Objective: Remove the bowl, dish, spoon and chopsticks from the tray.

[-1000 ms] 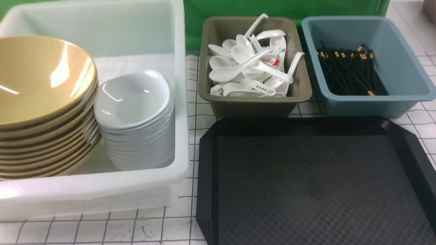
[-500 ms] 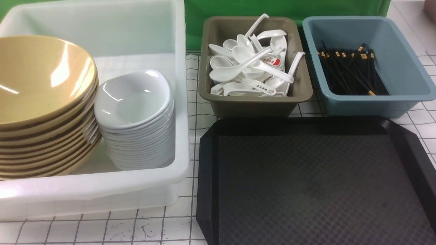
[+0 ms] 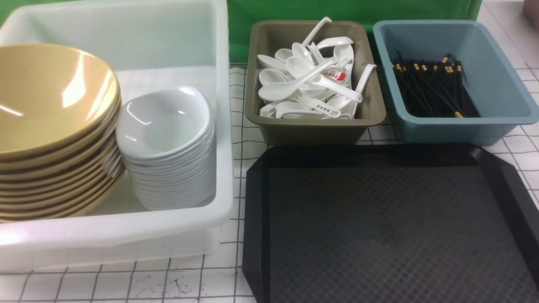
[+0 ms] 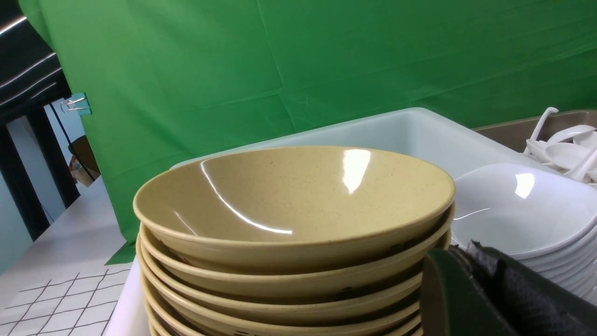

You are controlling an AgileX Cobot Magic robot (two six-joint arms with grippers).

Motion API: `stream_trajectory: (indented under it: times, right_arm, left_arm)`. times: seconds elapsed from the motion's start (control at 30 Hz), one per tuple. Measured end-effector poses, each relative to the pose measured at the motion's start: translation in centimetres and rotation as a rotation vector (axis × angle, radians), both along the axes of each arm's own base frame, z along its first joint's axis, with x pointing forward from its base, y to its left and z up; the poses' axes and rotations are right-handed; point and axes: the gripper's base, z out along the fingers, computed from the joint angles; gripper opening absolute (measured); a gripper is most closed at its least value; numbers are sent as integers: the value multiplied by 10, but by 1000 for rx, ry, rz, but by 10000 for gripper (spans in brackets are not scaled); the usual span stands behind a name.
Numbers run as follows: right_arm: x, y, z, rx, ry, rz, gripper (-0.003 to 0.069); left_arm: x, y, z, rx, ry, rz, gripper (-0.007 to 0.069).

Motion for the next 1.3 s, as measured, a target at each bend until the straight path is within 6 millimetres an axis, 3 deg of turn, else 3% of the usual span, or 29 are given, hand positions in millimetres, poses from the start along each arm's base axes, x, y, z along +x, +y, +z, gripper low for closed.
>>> stream_trajectory:
  times: [0.43, 0.57, 0.8, 0.93, 1.07, 1.3]
  right_arm:
    - [0, 0, 0, 0, 0, 0, 47]
    - [0, 0, 0, 0, 1, -2, 48]
    - [0, 0, 0, 0, 1, -3, 48]
    - [0, 0, 0, 3, 1, -4, 48]
    - [0, 0, 0, 5, 1, -5, 48]
    - [0, 0, 0, 5, 1, -5, 48]
  left_arm:
    - [1, -1, -7, 3, 5, -4, -13]
    - [3, -1, -26, -122, 109, 42, -13]
    - [4, -5, -28, -191, 70, 70, -13]
    - [9, -6, -49, -268, 120, 96, -13]
    - [13, -8, -86, -271, 263, 97, -13]
    - [12, -9, -91, -218, 312, 73, -13]
